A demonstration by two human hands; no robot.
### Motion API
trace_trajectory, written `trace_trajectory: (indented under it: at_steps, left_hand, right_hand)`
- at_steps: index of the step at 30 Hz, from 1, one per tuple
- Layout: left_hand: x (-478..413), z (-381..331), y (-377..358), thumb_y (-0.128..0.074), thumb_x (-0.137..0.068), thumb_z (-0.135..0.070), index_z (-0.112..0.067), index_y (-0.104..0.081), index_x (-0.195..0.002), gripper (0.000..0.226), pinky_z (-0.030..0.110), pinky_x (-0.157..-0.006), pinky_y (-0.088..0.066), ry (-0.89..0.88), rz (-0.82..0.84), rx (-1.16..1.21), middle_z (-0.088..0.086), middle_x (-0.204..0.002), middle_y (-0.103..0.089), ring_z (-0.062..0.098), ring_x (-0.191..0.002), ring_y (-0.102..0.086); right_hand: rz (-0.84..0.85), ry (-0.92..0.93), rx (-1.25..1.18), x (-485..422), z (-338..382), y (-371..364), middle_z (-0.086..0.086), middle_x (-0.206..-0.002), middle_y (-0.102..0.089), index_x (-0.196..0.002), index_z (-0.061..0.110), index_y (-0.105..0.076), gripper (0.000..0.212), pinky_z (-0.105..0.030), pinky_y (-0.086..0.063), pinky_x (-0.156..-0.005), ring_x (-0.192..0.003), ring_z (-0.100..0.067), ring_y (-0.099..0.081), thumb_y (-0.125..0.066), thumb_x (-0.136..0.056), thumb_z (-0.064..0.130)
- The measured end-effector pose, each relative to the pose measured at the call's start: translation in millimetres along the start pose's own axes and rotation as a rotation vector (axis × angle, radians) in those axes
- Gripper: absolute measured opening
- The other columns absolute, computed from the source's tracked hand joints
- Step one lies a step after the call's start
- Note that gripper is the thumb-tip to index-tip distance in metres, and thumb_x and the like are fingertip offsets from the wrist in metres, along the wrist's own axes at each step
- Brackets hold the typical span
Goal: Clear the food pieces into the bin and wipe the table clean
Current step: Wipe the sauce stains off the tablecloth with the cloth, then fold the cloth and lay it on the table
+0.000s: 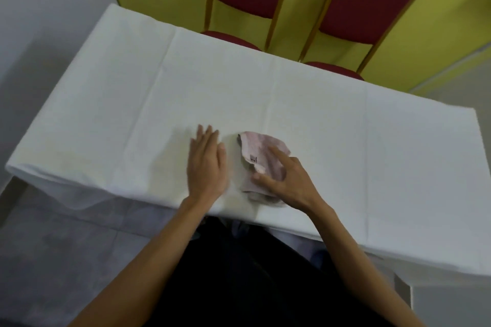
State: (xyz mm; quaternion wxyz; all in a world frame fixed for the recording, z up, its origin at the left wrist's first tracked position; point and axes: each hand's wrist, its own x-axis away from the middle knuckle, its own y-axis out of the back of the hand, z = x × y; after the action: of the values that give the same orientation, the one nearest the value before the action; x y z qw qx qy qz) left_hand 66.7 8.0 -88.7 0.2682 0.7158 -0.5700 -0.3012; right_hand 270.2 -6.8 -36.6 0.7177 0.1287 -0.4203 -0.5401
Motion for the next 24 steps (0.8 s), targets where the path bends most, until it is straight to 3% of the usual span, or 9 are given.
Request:
trace_trajectory:
  at_steps: [3, 6, 8, 11, 13, 15, 19, 21, 24]
  left_hand:
    - [6.9, -32.5, -6.0, -0.033, -0.104, -0.032, -0.011, -0.057, -0.137, 0.046, 0.038, -0.105, -0.042, 0.084, 0.136, 0.082, 0.01, -0.136, -0.062, 0.028, -0.129, -0.054]
    - [5.3, -44.2, -13.8, -0.039, -0.103, -0.039, -0.019, -0.061, -0.125, 0.038, 0.036, -0.091, -0.048, 0.232, 0.245, 0.195, 0.003, -0.115, -0.07, 0.025, -0.108, -0.063]
    - [2.3, -48.5, -17.6, -0.048, -0.097, -0.043, -0.019, -0.063, -0.116, 0.034, 0.038, -0.089, -0.05, 0.326, 0.325, 0.263, 0.001, -0.106, -0.069, 0.024, -0.101, -0.063]
    - [-1.4, -53.8, -21.2, -0.063, -0.085, -0.041, -0.016, -0.061, -0.114, 0.039, 0.033, -0.083, -0.051, 0.555, 0.415, 0.358, -0.003, -0.105, -0.069, 0.018, -0.096, -0.065]
    - [-6.2, -55.3, -20.0, -0.069, -0.076, -0.043, -0.014, -0.064, -0.113, 0.048, 0.031, -0.079, -0.054, 0.675, 0.424, 0.457, -0.002, -0.104, -0.073, 0.015, -0.092, -0.068]
    - [-10.0, -57.6, -15.7, -0.074, -0.075, -0.039, -0.007, -0.072, -0.1, 0.041, 0.035, -0.073, -0.056, 0.726, 0.467, 0.518, 0.008, -0.094, -0.077, 0.019, -0.082, -0.071]
    - [-9.5, -63.9, -7.1, -0.073, -0.079, -0.027, -0.008, -0.066, -0.077, 0.02, 0.033, -0.065, -0.048, 0.717, 0.606, 0.557, 0.007, -0.073, -0.067, 0.021, -0.07, -0.062]
    - [-7.1, -66.9, -4.4, -0.07, -0.078, -0.025, -0.012, -0.064, -0.079, 0.015, 0.033, -0.067, -0.044, 0.701, 0.622, 0.579, 0.006, -0.075, -0.062, 0.02, -0.072, -0.057]
    - [-2.1, -71.7, 1.7, -0.067, -0.081, -0.021, -0.013, -0.062, -0.085, 0.01, 0.033, -0.071, -0.043, 0.702, 0.609, 0.611, 0.006, -0.084, -0.063, 0.02, -0.078, -0.057]
  right_hand:
    - [-0.039, -0.061, -0.232, 14.7, -7.5, 7.0, 0.006, -0.137, -0.047, -0.147, 0.048, -0.033, 0.088, -0.035, -0.048, -0.099, -0.119, -0.015, -0.056, -0.075, -0.073, 0.066]
    - [-0.164, -0.162, -0.438, 18.8, -10.3, 1.9, 0.006, -0.127, -0.056, -0.145, 0.04, -0.04, 0.073, -0.033, -0.052, -0.092, -0.112, -0.011, -0.06, -0.07, -0.082, 0.06]
    - [-0.28, -0.296, -0.478, 12.6, -16.0, -7.1, 0.004, -0.122, -0.062, -0.146, 0.026, -0.043, 0.069, -0.03, -0.048, -0.091, -0.113, -0.014, -0.06, -0.061, -0.088, 0.06]
    - [-0.347, -0.406, -0.532, 2.2, -19.7, -18.5, -0.002, -0.113, -0.071, -0.136, 0.011, -0.053, 0.073, -0.037, -0.05, -0.097, -0.112, -0.022, -0.064, -0.058, -0.085, 0.063]
    - [-0.318, -0.427, -0.615, -2.0, -17.7, -17.2, -0.002, -0.113, -0.07, -0.14, 0.009, -0.047, 0.079, -0.039, -0.051, -0.098, -0.109, -0.02, -0.064, -0.067, -0.082, 0.058]
    - [-0.272, -0.438, -0.682, -3.2, -18.0, -9.9, -0.001, -0.118, -0.065, -0.142, 0.013, -0.043, 0.08, -0.036, -0.052, -0.093, -0.108, -0.018, -0.063, -0.076, -0.079, 0.049]
    - [-0.098, -0.379, -0.735, -0.7, -29.5, 0.6, -0.003, -0.108, -0.074, -0.118, 0.017, -0.065, 0.049, -0.032, -0.058, -0.082, -0.096, -0.016, -0.072, -0.081, -0.076, 0.034]
    - [-0.104, -0.349, -0.732, 2.9, -32.2, 3.5, 0.001, -0.095, -0.076, -0.105, 0.019, -0.072, 0.03, -0.028, -0.056, -0.075, -0.086, -0.013, -0.072, -0.08, -0.078, 0.028]
    - [-0.17, -0.317, -0.717, 7.1, -35.2, 10.8, 0.004, -0.075, -0.068, -0.085, 0.017, -0.07, 0.013, -0.026, -0.045, -0.059, -0.062, -0.012, -0.057, -0.078, -0.082, 0.027]
